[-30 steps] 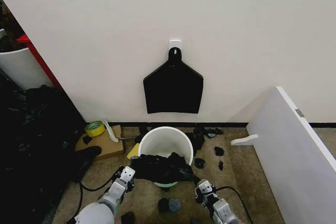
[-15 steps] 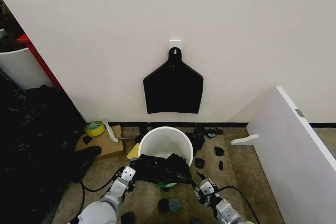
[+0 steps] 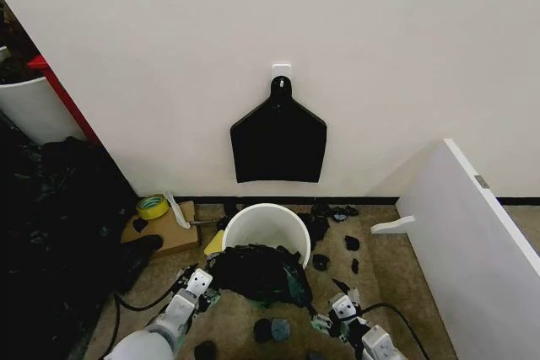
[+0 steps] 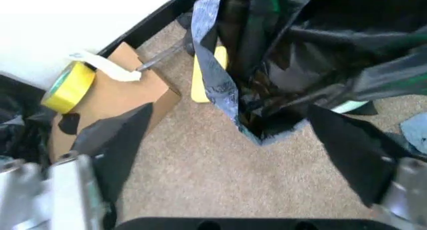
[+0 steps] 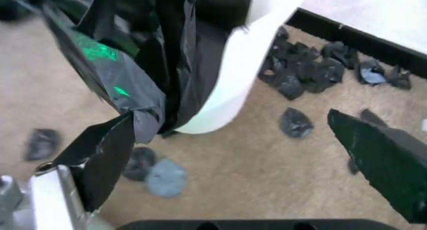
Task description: Place the garbage bag over the trash bin.
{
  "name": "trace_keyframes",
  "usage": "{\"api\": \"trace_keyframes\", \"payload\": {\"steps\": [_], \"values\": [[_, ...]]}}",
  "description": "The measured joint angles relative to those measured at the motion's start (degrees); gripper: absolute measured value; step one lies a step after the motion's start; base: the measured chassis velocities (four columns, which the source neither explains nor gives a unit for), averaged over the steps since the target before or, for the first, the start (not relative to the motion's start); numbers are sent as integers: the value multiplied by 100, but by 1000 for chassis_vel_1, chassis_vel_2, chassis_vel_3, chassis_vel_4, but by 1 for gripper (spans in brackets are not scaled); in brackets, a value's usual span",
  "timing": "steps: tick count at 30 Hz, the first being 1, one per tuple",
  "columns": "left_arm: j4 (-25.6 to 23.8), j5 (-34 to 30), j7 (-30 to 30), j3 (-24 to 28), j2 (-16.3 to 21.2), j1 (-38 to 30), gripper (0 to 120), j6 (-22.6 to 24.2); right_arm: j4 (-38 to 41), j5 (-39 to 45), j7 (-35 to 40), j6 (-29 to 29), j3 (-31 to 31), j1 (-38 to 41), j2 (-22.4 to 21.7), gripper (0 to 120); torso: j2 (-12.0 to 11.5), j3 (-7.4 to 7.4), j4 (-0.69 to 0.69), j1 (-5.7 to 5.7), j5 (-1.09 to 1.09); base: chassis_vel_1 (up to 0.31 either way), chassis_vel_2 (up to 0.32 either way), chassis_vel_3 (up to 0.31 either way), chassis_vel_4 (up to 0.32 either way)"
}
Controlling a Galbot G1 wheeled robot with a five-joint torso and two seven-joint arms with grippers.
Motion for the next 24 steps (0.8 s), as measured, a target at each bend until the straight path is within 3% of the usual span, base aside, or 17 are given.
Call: {"api": "trace_keyframes", "payload": {"steps": [1,8,15,19,22,24], "values": [[-72,2,-29,-66,22,93,98,16,162,76,28,-53,22,-84,-24,100,0,0,0,0,0,0,0,0,0],[-369,16,-77,-381,33,560,100,34,505,-92,-123,73,290,-528,-145,100,0,0,0,0,0,0,0,0,0],[-410,87,-4,-428,-150,673,100,-57,-223,-935,-1078,1279,666,-602,-144,100,0,0,0,0,2,0,0,0,0],[-69,505,829,-339,-332,605,100,-923,-1051,-1805,-2031,2515,1086,-532,-22,100,0,0,0,0,1,0,0,0,0],[186,639,1557,-192,-488,460,100,-1446,-1210,-1932,-2147,2712,1150,-520,37,100,0,0,0,0,0,0,0,0,0],[248,639,1763,-121,-523,405,100,-1548,-1222,-1934,-2143,2712,1150,-506,54,100,0,0,0,0,0,0,0,0,0]]}}
